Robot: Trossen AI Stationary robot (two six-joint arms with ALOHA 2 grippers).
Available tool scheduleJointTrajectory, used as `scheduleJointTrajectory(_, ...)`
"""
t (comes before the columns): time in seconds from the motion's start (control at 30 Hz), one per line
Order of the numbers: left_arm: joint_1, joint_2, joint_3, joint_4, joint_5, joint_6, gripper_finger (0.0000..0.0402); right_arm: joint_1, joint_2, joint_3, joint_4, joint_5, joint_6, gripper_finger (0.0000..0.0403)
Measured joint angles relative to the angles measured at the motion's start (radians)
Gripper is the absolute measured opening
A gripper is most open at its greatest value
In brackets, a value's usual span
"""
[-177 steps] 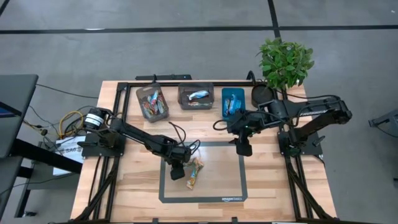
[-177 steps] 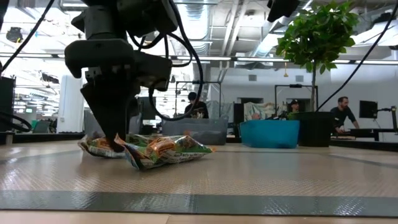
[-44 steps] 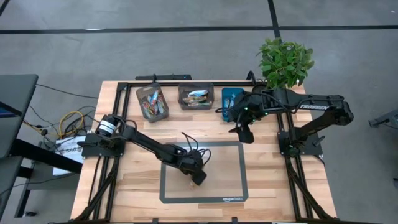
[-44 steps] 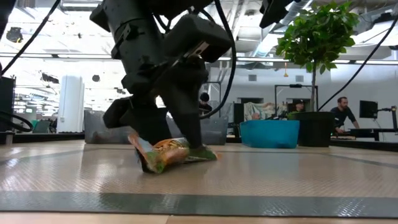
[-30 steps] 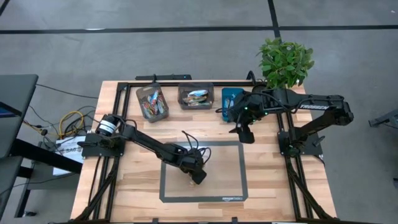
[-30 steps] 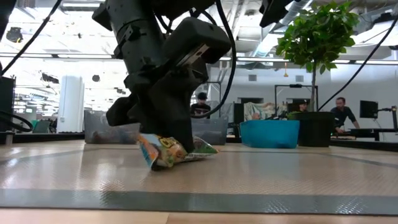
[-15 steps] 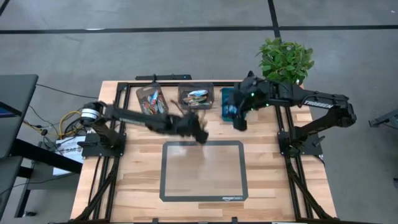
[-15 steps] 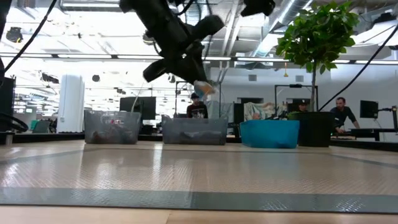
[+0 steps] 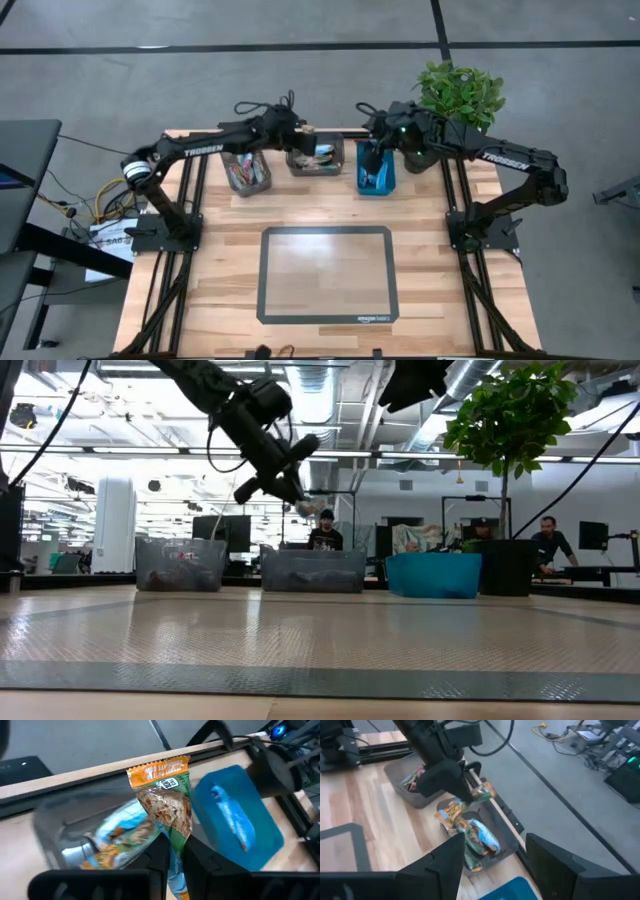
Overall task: Pick and place Granola Bars by type
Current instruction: Put the yellow granola bar into the right black bin, then return to Home Position
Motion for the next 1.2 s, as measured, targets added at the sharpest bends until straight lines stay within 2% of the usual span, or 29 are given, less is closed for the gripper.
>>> scheduleJointTrajectory(0.17,0.062,0.009,0.001,0.024,0.059,0.057,0.0043,-0.021,0.0,0.0,0.007,0.0,0.001,0.0202)
scheduleJointTrajectory(0.3,0.083,0.018,0.001,0.029,0.121,0.059,0.0077,-0.029,0.0,0.0,0.007,0.0,0.0,0.0202)
scheduleJointTrajectory(0.47,0.087,0.018,0.0,0.022,0.083,0.075,0.0134,-0.031,0.0,0.0,0.018,-0.01,0.0,0.0202)
scheduleJointTrajectory(0.53,0.086,0.018,0.0,0.039,0.081,0.076,0.0152,-0.032,0.0,0.0,0.015,-0.071,-0.006,0.0202)
scheduleJointTrajectory(0.67,0.08,0.018,0.0,0.113,0.127,0.074,0.017,-0.059,-0.015,0.0,-0.03,-0.332,-0.018,0.0202)
scheduleJointTrajectory(0.73,0.065,0.013,0.0,0.157,0.162,0.074,0.0172,-0.068,-0.04,-0.006,-0.046,-0.424,-0.029,0.0202)
scheduleJointTrajectory(0.83,0.04,-0.018,0.0,0.196,0.218,0.074,0.0172,-0.074,-0.146,-0.097,-0.015,-0.444,-0.019,0.0202)
scheduleJointTrajectory(0.97,-0.007,-0.097,0.0,0.196,0.226,0.091,0.0171,-0.06,-0.358,-0.326,0.131,-0.426,0.107,0.0202)
scheduleJointTrajectory(1.1,-0.075,-0.198,0.0,0.203,0.201,0.196,0.0171,0.007,-0.587,-0.544,0.25,-0.305,0.245,0.0202)
scheduleJointTrajectory(1.2,-0.128,-0.269,0.001,0.196,0.114,0.217,0.0171,0.067,-0.729,-0.655,0.255,-0.191,0.326,0.0202)
